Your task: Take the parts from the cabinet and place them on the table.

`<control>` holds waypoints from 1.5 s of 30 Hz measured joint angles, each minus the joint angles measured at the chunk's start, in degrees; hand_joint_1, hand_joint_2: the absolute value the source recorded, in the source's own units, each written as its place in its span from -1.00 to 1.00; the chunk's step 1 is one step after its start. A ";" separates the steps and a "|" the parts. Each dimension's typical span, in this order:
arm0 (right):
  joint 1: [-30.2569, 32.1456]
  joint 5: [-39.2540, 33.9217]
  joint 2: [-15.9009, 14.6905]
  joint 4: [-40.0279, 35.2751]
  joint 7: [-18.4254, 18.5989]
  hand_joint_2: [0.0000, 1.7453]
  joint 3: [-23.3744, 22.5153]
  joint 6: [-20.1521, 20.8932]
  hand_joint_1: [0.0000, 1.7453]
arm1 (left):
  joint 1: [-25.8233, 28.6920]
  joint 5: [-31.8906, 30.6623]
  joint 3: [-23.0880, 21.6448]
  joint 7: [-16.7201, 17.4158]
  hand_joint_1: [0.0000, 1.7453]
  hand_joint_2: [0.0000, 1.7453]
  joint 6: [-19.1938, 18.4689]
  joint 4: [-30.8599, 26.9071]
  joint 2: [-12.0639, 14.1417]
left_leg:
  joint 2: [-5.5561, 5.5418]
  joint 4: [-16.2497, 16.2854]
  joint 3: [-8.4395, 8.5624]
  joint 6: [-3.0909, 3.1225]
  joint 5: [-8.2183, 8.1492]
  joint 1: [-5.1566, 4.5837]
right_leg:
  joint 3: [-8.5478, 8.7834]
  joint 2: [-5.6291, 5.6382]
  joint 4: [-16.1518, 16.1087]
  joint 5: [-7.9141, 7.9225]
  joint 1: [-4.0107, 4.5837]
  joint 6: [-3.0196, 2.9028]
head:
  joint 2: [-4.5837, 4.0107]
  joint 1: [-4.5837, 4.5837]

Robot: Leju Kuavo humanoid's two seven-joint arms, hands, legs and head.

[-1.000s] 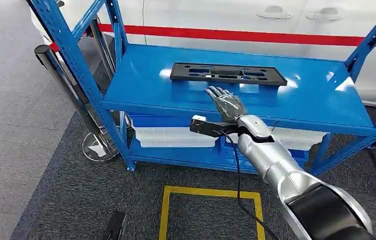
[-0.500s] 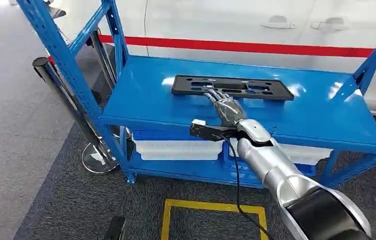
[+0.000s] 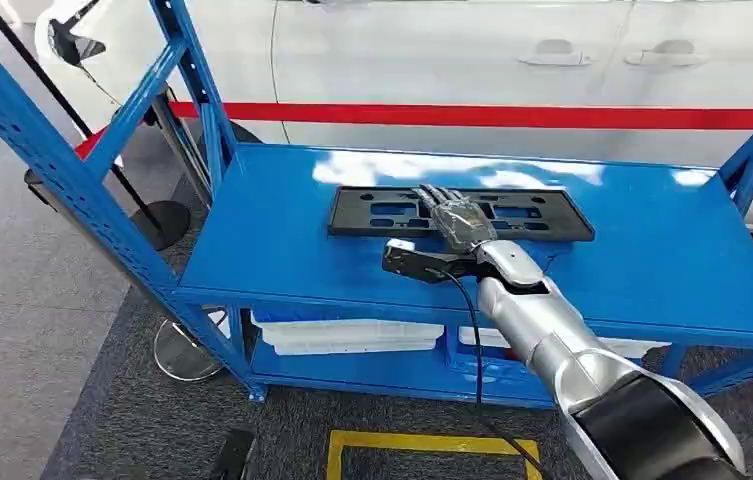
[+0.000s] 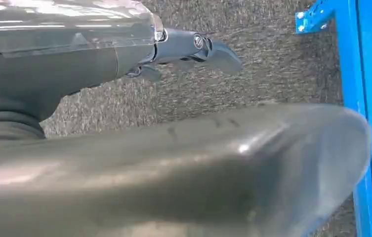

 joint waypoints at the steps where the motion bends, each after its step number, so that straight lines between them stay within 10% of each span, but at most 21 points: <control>1: 0.06 0.00 -0.02 0.02 0.02 1.00 0.00 0.22 -1.00 | 0.03 -0.09 0.00 0.07 -1.00 -1.00 0.02 0.00 -0.02 | -0.31 0.35 -0.10 0.57 0.40 -0.25 | -0.11 0.02 0.00 -0.39 0.17 0.59 | -0.02 0.04; 2: 0.01 -0.02 0.00 0.00 -0.11 -1.00 0.02 0.24 -1.00 | 0.06 -0.18 0.00 0.09 -1.00 -1.00 0.04 0.00 -0.02 | -0.35 0.46 -0.15 0.67 0.34 -0.25 | -0.18 0.01 -0.08 -0.51 0.05 0.80 | 0.00 -0.02; 9: -0.02 -0.02 0.04 0.00 -0.09 -1.00 0.02 0.31 -1.00 | 0.10 -0.17 0.00 0.11 -1.00 -1.00 0.15 0.00 -0.02 | -0.39 0.31 -0.27 0.58 0.63 0.16 | -0.15 0.00 0.32 -1.10 0.01 0.81 | 0.00 0.00; 10: -0.03 -0.07 0.04 0.00 -0.15 1.00 0.02 0.37 -1.00 | 0.10 -0.17 0.00 0.11 -1.00 -1.00 0.15 0.00 -0.02 | -0.43 0.32 -0.27 0.55 0.63 0.19 | -0.15 0.02 0.36 -1.14 0.03 0.80 | 0.00 0.02; 14: -0.15 -0.24 0.15 0.00 -0.48 1.00 0.04 0.70 -1.00 | 0.03 -0.17 0.00 0.13 -1.00 -1.00 0.35 0.00 -0.02 | -0.63 0.57 -0.47 0.50 0.62 0.05 | -0.27 -0.09 0.23 -0.73 -0.06 0.36 | 0.00 0.02; 15: -0.14 -0.66 0.15 0.00 -0.81 -1.00 0.04 1.18 -1.00 | -0.14 -0.17 0.00 0.15 -1.00 -1.00 0.55 0.00 -0.02 | -0.87 0.66 -0.56 0.51 0.57 0.04 | -0.26 -0.12 0.11 -0.54 -0.03 0.43 | -0.02 0.00; 17: -0.03 -1.99 0.20 0.00 -1.44 -1.00 0.04 2.43 -1.00 | -0.17 -0.17 0.00 0.13 -1.00 -1.00 0.74 0.00 -0.02 | -1.16 0.63 -0.75 0.60 0.45 0.06 | -0.28 -0.19 0.03 -0.38 -0.06 0.51 | 0.00 0.02; 18: 0.05 -6.69 0.74 0.02 -3.48 1.00 0.04 6.93 -1.00 | -0.06 0.04 0.02 0.11 -1.00 -1.00 1.38 0.02 -0.04 | -1.42 0.75 -0.81 1.29 -0.01 -0.06 | -0.14 -0.29 0.04 -0.06 -0.15 0.94 | -0.02 0.04; 22: 1.46 -11.80 1.40 0.07 -5.22 1.00 0.02 10.10 -1.00 | 0.43 0.44 0.07 -0.53 -1.00 -1.00 2.27 0.02 -0.02 | -1.31 1.45 -0.68 2.04 -0.49 -0.42 | 0.76 -0.52 -0.80 -1.20 -0.36 2.23 | 0.00 0.04; 45: -0.93 -13.95 2.29 -2.25 -4.00 1.00 0.04 7.85 -1.00 | 0.23 0.26 0.15 0.07 -1.00 -1.00 2.47 0.02 -0.42 | -1.24 1.48 -0.24 1.90 -0.33 -0.41 | 0.75 -0.51 -0.02 -1.26 -0.32 2.13 | 0.00 0.04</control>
